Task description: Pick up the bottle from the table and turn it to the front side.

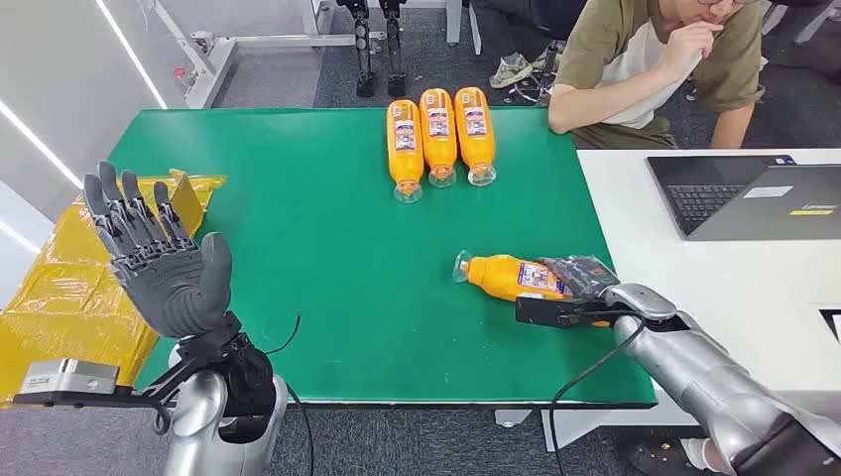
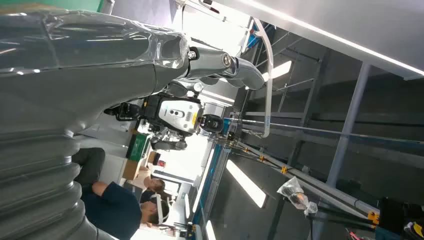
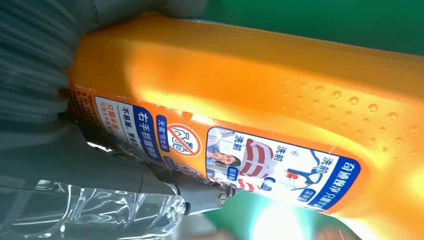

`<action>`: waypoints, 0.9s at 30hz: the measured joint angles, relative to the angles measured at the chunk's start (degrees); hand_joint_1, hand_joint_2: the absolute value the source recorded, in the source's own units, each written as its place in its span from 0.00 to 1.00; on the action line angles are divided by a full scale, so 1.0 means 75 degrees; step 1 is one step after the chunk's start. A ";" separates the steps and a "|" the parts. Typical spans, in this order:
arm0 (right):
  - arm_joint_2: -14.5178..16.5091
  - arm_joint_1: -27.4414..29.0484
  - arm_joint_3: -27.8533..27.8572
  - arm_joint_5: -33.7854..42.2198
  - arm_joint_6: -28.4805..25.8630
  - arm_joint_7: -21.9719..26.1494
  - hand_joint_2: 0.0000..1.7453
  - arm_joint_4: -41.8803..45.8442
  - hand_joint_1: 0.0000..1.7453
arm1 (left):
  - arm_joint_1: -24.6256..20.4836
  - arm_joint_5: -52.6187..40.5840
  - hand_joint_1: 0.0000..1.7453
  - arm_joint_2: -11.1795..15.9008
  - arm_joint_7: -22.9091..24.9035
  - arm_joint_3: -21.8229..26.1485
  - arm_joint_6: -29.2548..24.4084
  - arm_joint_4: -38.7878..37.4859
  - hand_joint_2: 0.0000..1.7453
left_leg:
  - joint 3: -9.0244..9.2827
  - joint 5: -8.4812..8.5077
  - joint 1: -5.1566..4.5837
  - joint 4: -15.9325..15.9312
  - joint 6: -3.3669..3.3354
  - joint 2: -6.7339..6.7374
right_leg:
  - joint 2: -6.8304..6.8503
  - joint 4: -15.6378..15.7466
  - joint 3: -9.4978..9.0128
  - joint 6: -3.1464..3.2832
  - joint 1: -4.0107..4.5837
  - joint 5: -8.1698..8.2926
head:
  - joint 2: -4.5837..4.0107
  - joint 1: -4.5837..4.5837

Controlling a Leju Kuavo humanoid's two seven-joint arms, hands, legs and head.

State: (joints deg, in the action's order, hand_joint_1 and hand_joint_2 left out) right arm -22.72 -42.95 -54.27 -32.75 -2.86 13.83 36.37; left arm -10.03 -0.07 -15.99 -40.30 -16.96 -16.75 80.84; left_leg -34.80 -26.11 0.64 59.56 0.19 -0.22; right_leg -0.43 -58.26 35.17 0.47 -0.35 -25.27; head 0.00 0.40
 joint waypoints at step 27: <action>0.3254 0.1293 0.1902 0.0934 -0.4131 0.2932 1.00 0.1182 1.00 | -0.1102 0.0218 0.00 -0.0313 0.0101 -0.0302 0.2529 -0.4270 1.00 | -0.0018 0.0009 -0.0002 -0.0004 0.0006 0.0018 | -0.0022 -0.0003 0.0027 0.0000 0.0001 -0.0002 | 0.0000 0.0000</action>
State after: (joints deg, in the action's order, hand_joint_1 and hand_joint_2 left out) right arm 1.68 -33.25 -40.00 -25.75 -33.84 35.82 45.23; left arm -18.30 1.57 -18.33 -39.54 -19.23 2.22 48.81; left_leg -34.93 -26.04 0.63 59.54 0.23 -0.08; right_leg -0.60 -58.28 35.38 0.47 -0.34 -25.28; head 0.00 0.40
